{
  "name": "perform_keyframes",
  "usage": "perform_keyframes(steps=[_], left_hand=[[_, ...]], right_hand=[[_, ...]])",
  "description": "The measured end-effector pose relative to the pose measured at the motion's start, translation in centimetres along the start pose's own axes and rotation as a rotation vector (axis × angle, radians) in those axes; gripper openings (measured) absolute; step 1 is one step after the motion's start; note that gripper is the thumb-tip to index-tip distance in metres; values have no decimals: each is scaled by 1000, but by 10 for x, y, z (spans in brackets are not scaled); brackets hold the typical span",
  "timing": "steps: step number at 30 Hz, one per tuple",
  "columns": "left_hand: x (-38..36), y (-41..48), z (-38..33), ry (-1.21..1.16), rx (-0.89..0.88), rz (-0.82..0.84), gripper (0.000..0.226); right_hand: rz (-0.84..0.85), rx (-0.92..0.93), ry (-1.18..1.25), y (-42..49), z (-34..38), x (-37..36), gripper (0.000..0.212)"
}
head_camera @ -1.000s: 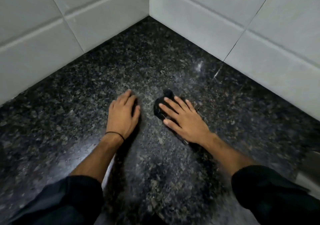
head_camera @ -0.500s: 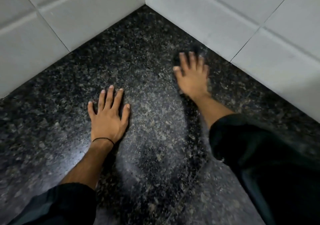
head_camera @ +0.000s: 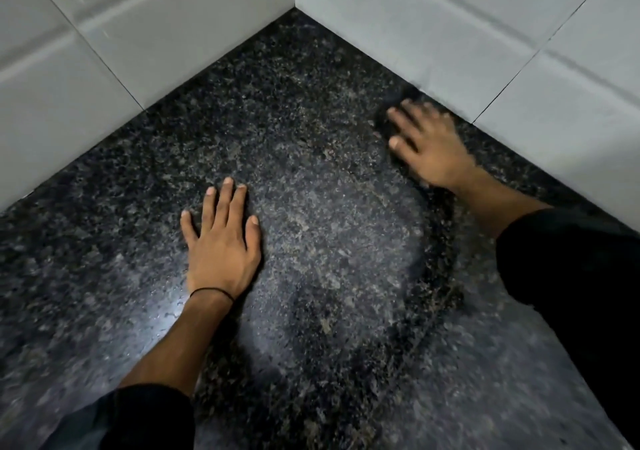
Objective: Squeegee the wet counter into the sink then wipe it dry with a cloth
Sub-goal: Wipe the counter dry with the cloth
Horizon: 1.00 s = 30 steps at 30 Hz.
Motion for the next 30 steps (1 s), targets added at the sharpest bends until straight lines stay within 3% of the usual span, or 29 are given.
perform_keyframes(steps=[2, 4, 7, 11, 14, 16, 18, 21, 23, 24, 26, 30], left_hand=[[-1, 0, -1, 11, 2, 1, 57], [-1, 1, 0, 15, -3, 5, 57], [-1, 1, 1, 13, -10, 11, 56], [2, 1, 1, -7, -18, 5, 54], [3, 0, 2, -27, -18, 6, 52], [3, -1, 3, -30, -21, 23, 53], [3, 0, 3, -19, -23, 53, 54], [6, -1, 1, -36, 0, 102, 55], [12, -14, -14, -50, -32, 80, 56], [14, -25, -26, -66, -64, 67, 55], [14, -54, -52, -109, -120, 67, 55], [5, -114, -75, -103, -129, 118, 54]], right_hand=[[-19, -285, 74, 18, -9, 1, 68], [-9, -344, 99, 27, 25, -5, 69], [-4, -117, 93, 11, 115, -18, 68], [5, 246, 51, -76, 197, -34, 63], [17, 445, 20, -143, 185, -40, 62], [20, 474, 1, -164, 139, -35, 61], [-5, 307, -17, -168, 74, -23, 60], [-75, -250, 17, -179, -32, -5, 63], [-103, -547, 70, -192, -58, -5, 68], [-105, -597, 75, -195, -51, -7, 68], [-98, -509, 67, -199, -10, -12, 65], [-63, -67, 26, -250, 104, -35, 60]])
Point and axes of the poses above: each hand's wrist, its own y-axis towards the middle knuckle, its own x-axis out of the back of the hand, z = x × y, the point moved 8 cm from there along y, towards the middle knuckle, and after that the axes turned 1 degree about -x, right-handed, at the moved point
